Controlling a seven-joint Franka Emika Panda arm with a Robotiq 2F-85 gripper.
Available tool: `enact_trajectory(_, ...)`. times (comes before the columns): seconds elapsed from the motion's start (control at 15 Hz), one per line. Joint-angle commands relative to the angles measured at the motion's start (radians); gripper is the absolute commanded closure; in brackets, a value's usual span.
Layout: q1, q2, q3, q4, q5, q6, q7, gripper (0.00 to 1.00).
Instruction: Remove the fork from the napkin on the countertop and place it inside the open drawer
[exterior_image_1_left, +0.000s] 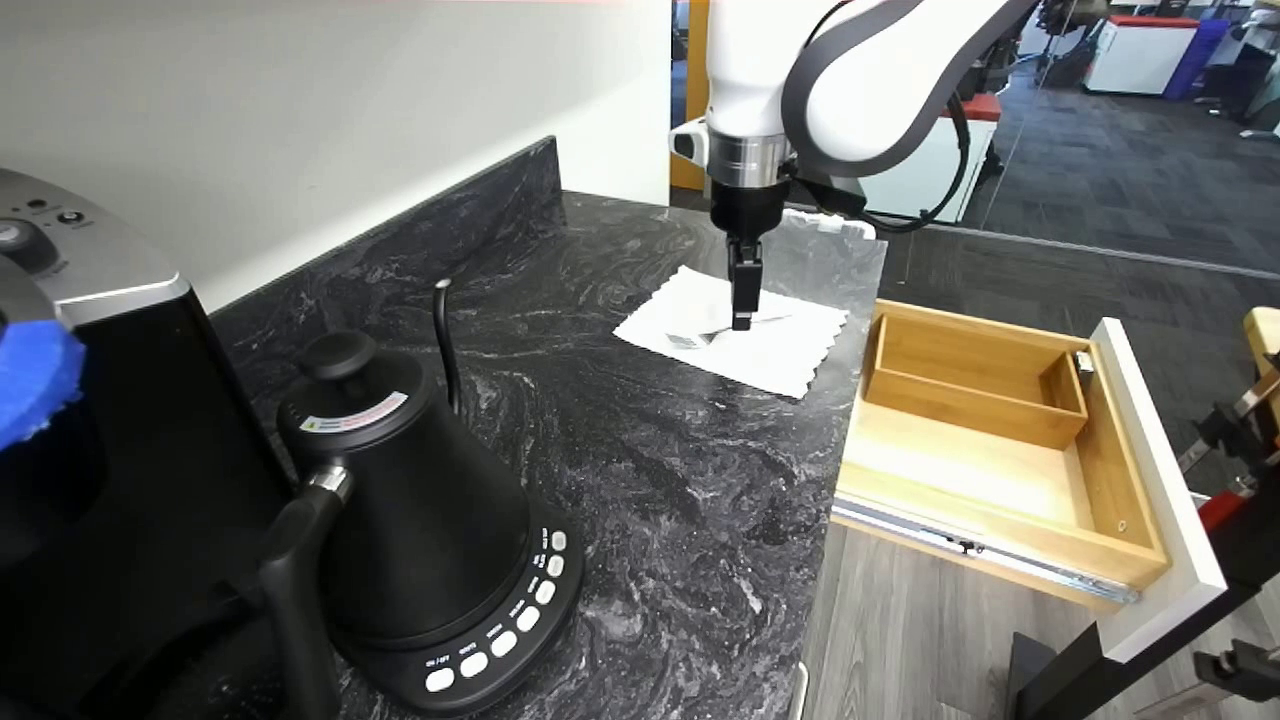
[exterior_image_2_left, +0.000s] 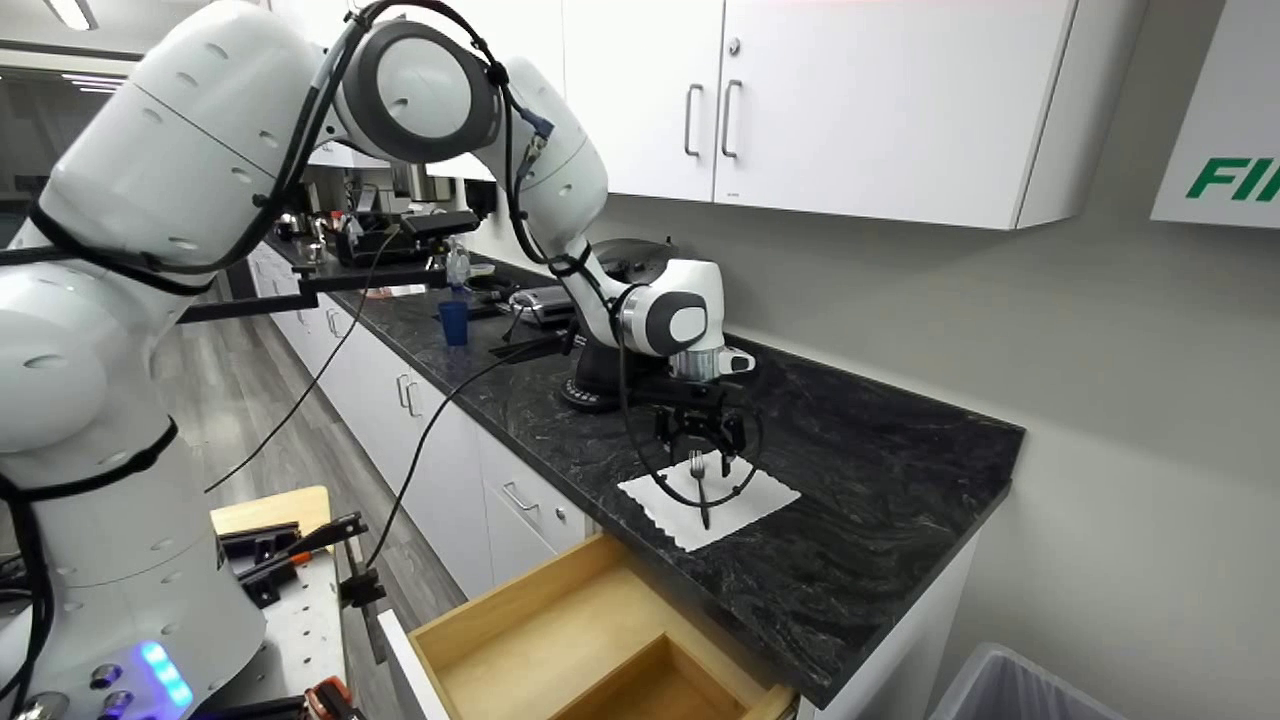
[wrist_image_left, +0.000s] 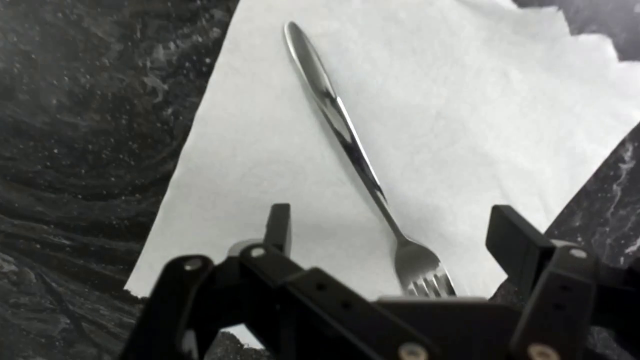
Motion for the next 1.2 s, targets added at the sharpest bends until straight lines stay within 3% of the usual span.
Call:
enact_trajectory(0.0,0.000,0.077,0.016,0.095,-0.005,0.014,-0.020,0.00)
enact_trajectory(0.67,-0.046,0.153,0.054,0.216,0.020,-0.080,-0.149,0.00)
enact_trajectory(1.13,-0.049,0.161,0.052,0.279,0.038,-0.278,-0.166,0.00)
